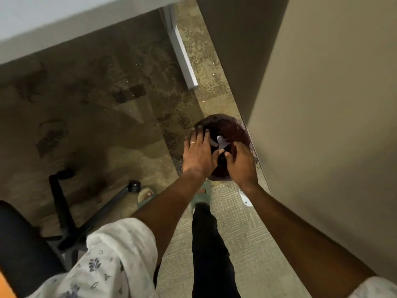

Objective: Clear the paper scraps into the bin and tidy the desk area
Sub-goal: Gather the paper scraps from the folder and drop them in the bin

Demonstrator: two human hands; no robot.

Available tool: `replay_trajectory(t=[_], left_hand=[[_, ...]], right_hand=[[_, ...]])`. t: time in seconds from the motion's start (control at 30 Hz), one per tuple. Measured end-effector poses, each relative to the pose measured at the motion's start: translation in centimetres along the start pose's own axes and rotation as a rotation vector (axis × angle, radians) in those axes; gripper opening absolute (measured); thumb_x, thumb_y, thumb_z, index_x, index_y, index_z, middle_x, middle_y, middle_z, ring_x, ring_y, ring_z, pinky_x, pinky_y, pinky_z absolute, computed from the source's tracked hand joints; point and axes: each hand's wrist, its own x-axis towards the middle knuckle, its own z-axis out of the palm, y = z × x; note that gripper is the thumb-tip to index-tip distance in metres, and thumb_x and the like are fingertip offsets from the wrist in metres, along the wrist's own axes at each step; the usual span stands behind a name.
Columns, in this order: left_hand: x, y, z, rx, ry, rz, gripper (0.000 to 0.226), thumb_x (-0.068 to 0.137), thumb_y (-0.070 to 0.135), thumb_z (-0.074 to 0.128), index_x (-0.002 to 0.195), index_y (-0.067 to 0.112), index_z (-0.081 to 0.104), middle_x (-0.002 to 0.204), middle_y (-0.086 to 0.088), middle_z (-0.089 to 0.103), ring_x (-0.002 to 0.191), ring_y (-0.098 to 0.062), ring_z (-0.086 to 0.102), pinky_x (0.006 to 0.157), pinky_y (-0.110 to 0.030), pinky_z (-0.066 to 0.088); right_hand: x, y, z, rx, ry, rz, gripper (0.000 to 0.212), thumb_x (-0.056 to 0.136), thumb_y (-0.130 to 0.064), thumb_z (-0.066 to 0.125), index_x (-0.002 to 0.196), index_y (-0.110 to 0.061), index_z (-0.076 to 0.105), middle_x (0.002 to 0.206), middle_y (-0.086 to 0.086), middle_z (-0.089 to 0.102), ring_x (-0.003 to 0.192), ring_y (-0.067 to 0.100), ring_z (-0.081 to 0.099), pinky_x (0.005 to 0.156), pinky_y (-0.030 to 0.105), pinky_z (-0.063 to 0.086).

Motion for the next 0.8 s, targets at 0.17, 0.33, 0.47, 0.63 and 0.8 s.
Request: replay_trajectory(t=[0.17, 0.33, 0.47, 0.63, 0.8], left_hand=[[-3.4, 0.3, -3.6, 0.039, 0.125, 0.029, 0.079, 0.102, 0.063, 0.022, 0.160, 0.012, 0.008, 0.168, -0.009, 0.014, 0.156, -0.027, 0.007, 0.126, -0.052, 0.006], [-8.9, -0.1, -8.8, -0.019, 0.181, -0.060, 0.084, 0.099, 0.069, 0.015, 0.161, 0.013, 0.004, 0.170, -0.007, -0.003, 0.156, -0.023, -0.006, 0.125, -0.053, 0.006], [-13.3, -1.3, -14.4, -0.064, 0.244, -0.115, 0.084, 0.098, 0.072, 0.011, 0.161, 0.017, 0.004, 0.169, -0.004, -0.004, 0.156, -0.022, -0.009, 0.126, -0.051, 0.004], [-17.4, -3.7, -20.4, -0.105, 0.330, -0.213, 0.085, 0.097, 0.073, 0.012, 0.161, 0.018, 0.006, 0.169, -0.004, -0.004, 0.156, -0.022, -0.009, 0.126, -0.050, 0.000], [-21.1, -6.9, -25.0, -0.131, 0.374, -0.320, 0.085, 0.097, 0.073, 0.012, 0.161, 0.018, 0.001, 0.168, -0.005, -0.009, 0.155, -0.023, -0.012, 0.125, -0.050, -0.004]], right_hand=[[-1.7, -2.7, -3.1, -0.300, 0.062, -0.295, 0.057, 0.100, -0.029, 0.051, 0.151, -0.008, 0.036, 0.160, 0.014, 0.032, 0.150, 0.027, 0.025, 0.120, 0.046, 0.028], [-4.9, -7.5, -7.4, -0.445, 0.097, -0.367, 0.063, 0.100, -0.039, 0.045, 0.154, -0.009, 0.029, 0.163, 0.011, 0.025, 0.151, 0.027, 0.023, 0.119, 0.048, 0.029], [-8.2, -12.7, -10.1, -0.455, 0.096, -0.399, 0.066, 0.098, -0.046, 0.028, 0.155, -0.011, 0.029, 0.163, 0.010, 0.026, 0.151, 0.025, 0.023, 0.120, 0.047, 0.028], [-11.6, -19.2, -11.5, -0.494, 0.059, -0.464, 0.070, 0.098, -0.052, 0.032, 0.155, -0.012, 0.028, 0.163, 0.009, 0.027, 0.151, 0.024, 0.024, 0.121, 0.044, 0.026], [-14.6, -25.6, -11.0, -0.517, 0.019, -0.578, 0.071, 0.101, -0.055, 0.022, 0.158, -0.012, 0.019, 0.166, 0.008, 0.015, 0.154, 0.023, 0.011, 0.123, 0.046, 0.022]])
